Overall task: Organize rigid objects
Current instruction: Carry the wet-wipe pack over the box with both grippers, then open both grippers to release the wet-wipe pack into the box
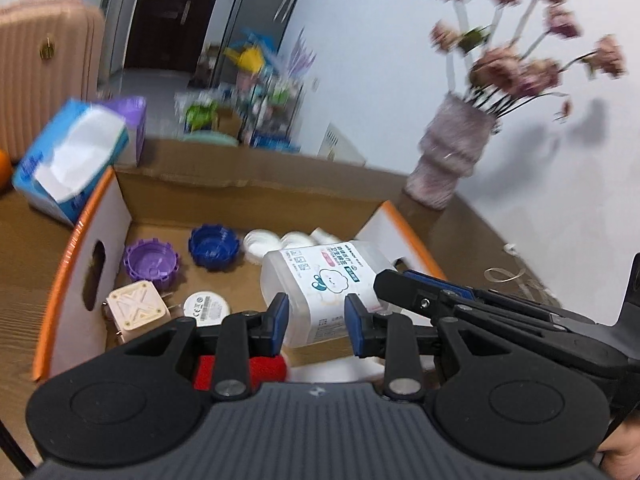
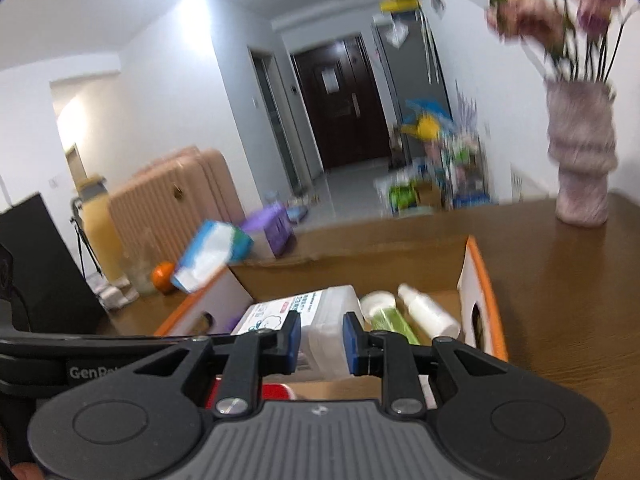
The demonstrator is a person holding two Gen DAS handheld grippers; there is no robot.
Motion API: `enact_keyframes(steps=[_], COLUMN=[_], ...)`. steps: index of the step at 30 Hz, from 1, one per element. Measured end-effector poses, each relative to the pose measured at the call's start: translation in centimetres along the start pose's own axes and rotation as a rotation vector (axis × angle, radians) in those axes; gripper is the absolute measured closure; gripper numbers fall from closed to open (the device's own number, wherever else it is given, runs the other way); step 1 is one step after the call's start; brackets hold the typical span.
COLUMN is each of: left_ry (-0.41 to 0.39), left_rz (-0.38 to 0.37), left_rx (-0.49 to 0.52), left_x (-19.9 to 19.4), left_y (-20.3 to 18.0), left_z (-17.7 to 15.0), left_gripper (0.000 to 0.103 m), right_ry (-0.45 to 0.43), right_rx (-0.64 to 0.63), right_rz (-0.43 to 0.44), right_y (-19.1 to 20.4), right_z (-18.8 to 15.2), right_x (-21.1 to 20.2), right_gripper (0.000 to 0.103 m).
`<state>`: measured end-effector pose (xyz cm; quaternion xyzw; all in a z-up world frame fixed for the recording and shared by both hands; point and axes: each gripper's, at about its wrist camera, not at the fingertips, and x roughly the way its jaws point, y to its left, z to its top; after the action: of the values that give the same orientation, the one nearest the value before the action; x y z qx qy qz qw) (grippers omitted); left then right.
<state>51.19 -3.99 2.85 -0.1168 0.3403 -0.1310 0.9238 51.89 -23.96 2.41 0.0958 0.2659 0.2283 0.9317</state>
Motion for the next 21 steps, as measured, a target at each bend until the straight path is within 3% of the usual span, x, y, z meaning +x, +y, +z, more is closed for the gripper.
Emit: enact_keyframes(steps=[7, 12, 21], left_ry=[0.138, 0.150, 0.182], left_rz=[0.012, 0.015, 0.030], left_rx=[-0.023, 0.013, -0.009], left_x=[6.0, 6.5, 6.4], left_y=[2.6, 2.4, 2.3], left_z=[0.2, 0.5, 0.8], left_gripper=[0.073, 0.073, 0.071], right_ry=[0.174, 0.172, 0.185], right_rx=[0.046, 0.042, 0.025], right_rz=[-0.028, -0.032, -0.058], right_y=[-2.1, -2.5, -1.9], right_z=[-0.7, -0.6, 0.0], right_x=[6.7, 7.6, 7.5], right_gripper=[0.080, 0.080, 0.080])
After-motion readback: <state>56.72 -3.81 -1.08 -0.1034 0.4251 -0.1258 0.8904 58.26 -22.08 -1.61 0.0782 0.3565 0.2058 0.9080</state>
